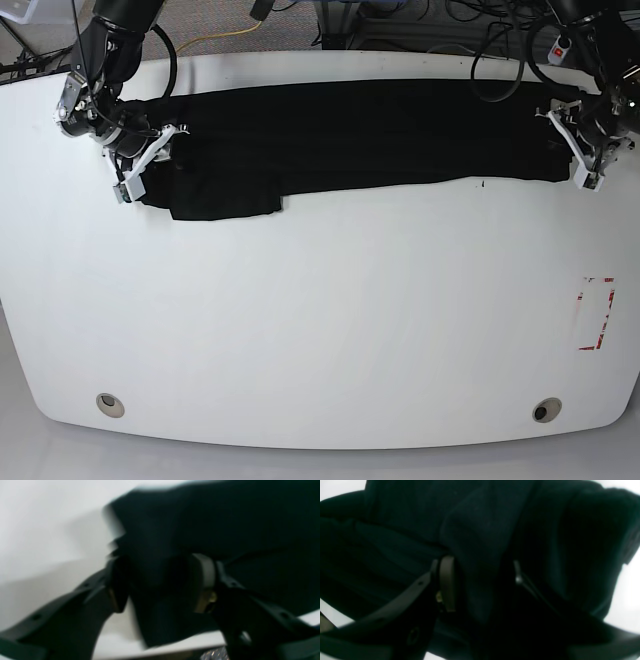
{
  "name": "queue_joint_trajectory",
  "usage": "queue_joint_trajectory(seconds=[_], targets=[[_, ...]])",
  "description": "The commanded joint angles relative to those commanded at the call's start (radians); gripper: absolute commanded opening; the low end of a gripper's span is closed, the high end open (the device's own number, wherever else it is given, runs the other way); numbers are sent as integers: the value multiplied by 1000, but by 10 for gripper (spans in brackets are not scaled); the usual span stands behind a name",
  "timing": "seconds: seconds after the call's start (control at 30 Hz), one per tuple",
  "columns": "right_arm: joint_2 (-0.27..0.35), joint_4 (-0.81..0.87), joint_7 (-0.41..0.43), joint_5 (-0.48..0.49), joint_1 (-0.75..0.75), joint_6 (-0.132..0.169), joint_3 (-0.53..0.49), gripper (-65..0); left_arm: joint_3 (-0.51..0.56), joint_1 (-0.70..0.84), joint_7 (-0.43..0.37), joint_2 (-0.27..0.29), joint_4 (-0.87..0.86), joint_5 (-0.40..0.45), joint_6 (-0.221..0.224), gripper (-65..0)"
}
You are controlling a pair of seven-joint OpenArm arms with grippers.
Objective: Fold the T-shirt properly
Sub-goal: 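Release the right gripper and move it along the folded edge, then grasp the folded shirt edge with the right gripper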
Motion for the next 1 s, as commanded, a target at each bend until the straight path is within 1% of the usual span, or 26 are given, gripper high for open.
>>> queue_joint_trajectory(seconds=[0.03, 0.13, 0.27, 0.33, 0.4, 0.5, 0.53, 0.6, 0.67, 0.7, 0.8, 0.87, 0.9, 0.93, 1.0], targets=[[6, 6, -3, 0, 0, 0, 0, -396, 0, 3, -8, 0, 0, 0, 0, -357], [11, 98, -32, 0, 5, 0, 0, -395, 3, 11, -21, 0, -2, 2, 0, -360], [-2, 222, -109, -2, 41, 0, 0, -395, 6, 9, -21, 0, -17, 2, 0, -360], [-6, 239, -127, -5, 64, 0, 0, -395, 8, 8, -21, 0, -21, 2, 0, -360], [-14, 235, -127, -9, 98, 0, 0, -395, 8, 8, -21, 2, -21, 2, 0, -360], [-12, 199, -127, -9, 132, 0, -6, -379, 8, 6, -23, 3, -21, 2, 0, -360], [-12, 180, -127, -9, 149, 0, -8, -350, 8, 6, -23, 3, -21, 2, 0, -360], [-12, 135, -127, -9, 175, 0, -9, -266, 8, -5, -23, 3, -21, 2, 0, -361], [-12, 94, -124, -9, 196, 0, -11, -206, 8, -17, -23, 5, -21, 2, 0, -361], [-12, 71, -123, -9, 210, 0, -11, -187, 8, -18, -23, 5, -21, 2, 0, -361], [-12, -18, -120, -9, 253, 0, -11, -184, 8, -20, -23, 5, -21, 2, 0, -361], [-11, -60, -95, -11, 273, 0, -11, -184, 8, -20, -23, 5, -21, 2, 0, -361], [-9, -92, -69, -15, 284, 0, -12, -184, 8, -20, -23, 5, -21, 2, 0, -361], [-2, -114, -51, -29, 292, 0, -14, -184, 8, -20, -23, 5, -21, 2, 0, -362], [11, -169, -12, -83, 321, 0, -49, -184, 8, -20, -23, 5, -21, 2, 0, -362]])
